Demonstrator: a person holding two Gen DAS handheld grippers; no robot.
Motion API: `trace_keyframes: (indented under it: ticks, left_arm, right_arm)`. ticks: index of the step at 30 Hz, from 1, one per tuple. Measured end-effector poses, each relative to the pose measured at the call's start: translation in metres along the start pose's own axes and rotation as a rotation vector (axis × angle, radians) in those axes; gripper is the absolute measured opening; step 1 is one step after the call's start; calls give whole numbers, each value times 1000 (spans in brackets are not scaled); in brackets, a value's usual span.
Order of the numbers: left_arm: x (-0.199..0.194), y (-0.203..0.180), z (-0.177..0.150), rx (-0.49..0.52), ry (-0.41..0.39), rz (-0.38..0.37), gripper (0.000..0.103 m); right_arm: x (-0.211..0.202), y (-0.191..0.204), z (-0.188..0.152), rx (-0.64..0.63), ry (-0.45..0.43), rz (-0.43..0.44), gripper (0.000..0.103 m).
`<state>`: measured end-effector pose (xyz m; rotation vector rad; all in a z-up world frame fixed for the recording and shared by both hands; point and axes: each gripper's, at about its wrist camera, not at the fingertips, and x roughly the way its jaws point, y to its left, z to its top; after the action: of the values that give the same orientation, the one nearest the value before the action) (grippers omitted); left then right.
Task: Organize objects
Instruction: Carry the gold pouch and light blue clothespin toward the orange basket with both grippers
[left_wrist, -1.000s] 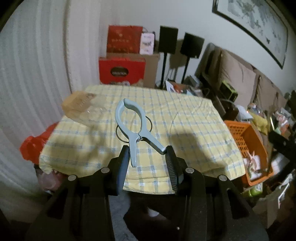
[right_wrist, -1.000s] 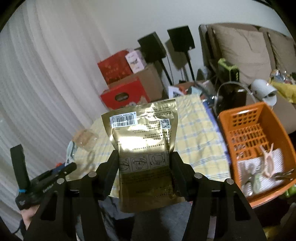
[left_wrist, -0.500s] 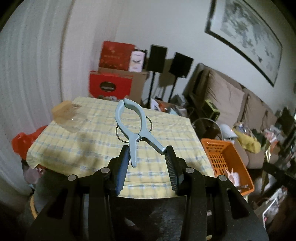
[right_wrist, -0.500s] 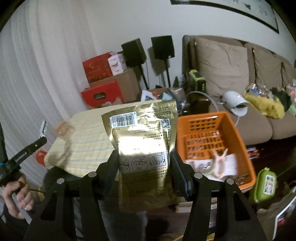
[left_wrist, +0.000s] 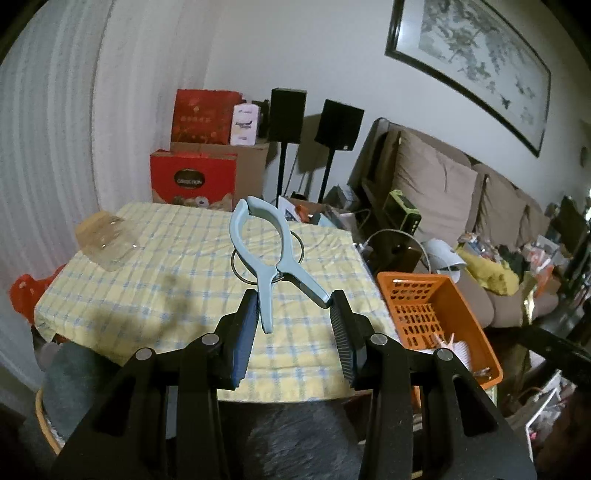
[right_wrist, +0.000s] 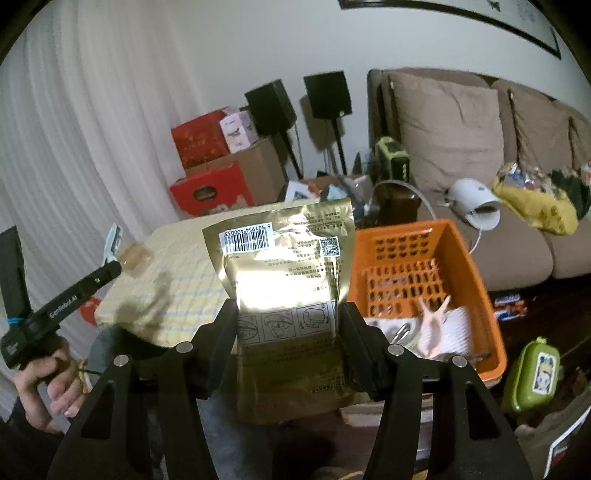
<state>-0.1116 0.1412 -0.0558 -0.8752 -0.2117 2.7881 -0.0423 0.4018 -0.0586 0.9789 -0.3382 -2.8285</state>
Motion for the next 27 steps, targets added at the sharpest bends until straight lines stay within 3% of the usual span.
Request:
trace_keyframes:
  ticks: [3, 6, 9, 27]
  left_arm:
    - [2, -16, 14, 2, -77, 32, 37]
    - [0, -33, 28, -4, -129, 26, 36]
    - [0, -45, 34, -6, -163, 21, 37]
    - [26, -135, 56, 104, -172, -45, 37]
  right_arm:
    - [-14, -6, 12, 25, -40, 38, 58]
    - [-29, -11, 25, 24, -101, 19, 58]
    - [-33, -20, 28, 43, -108, 11, 58]
    - [-28, -98, 25, 170, -116, -114, 58]
